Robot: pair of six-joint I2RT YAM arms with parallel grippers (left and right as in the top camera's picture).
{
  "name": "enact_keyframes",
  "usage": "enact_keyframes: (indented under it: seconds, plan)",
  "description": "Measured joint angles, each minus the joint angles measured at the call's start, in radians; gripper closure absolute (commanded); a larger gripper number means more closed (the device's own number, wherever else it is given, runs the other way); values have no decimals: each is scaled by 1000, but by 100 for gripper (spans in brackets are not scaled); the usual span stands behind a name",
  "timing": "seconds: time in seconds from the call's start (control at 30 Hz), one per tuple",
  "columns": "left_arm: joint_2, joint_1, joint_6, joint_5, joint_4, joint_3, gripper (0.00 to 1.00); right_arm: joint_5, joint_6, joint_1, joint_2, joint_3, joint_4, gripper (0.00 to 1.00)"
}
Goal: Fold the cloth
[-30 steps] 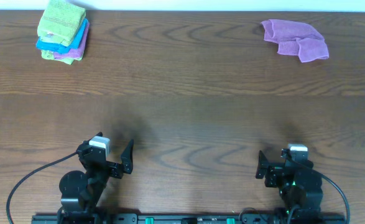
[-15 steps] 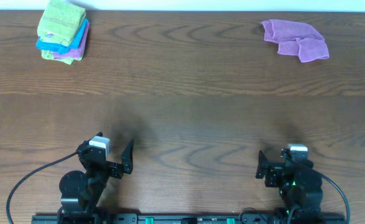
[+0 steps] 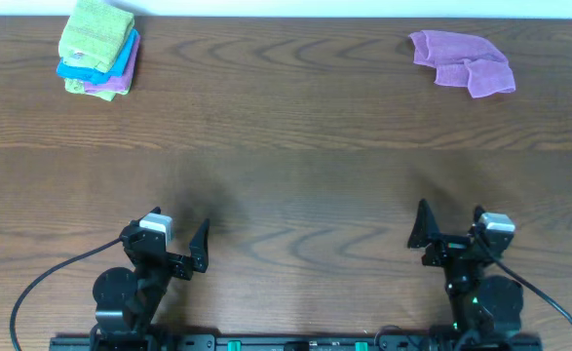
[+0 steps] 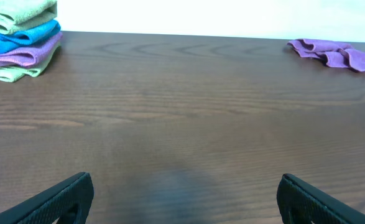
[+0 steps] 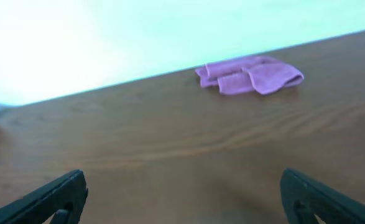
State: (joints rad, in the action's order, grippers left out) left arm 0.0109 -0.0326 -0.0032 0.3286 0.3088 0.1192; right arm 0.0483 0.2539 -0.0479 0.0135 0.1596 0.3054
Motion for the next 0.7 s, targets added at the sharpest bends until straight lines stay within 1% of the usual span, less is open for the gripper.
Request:
enact_keyframes:
  seconds: [0.1, 0.2, 0.33, 0.47, 0.53, 0.6, 0.7]
  plan:
    - [0, 0, 0, 0, 0, 0, 5, -21, 3, 0, -1, 0, -8, 1]
    - [0, 0, 0, 0, 0, 0, 5, -90, 6, 0, -1, 0, -20, 1]
    - [0, 0, 0, 0, 0, 0, 5, -188, 7, 0, -1, 0, -102, 1]
    - [0, 0, 0, 0, 0, 0, 5, -118, 51, 0, 34, 0, -197, 1]
    - [0, 0, 0, 0, 0, 0, 5, -84, 61, 3, 117, 0, -276, 1]
    - [0, 0, 0, 0, 1, 0, 5, -64, 69, 8, 238, 1, -372, 1]
    - [0, 0, 0, -3, -2, 0, 5, -47, 76, 26, 521, 10, -563, 1]
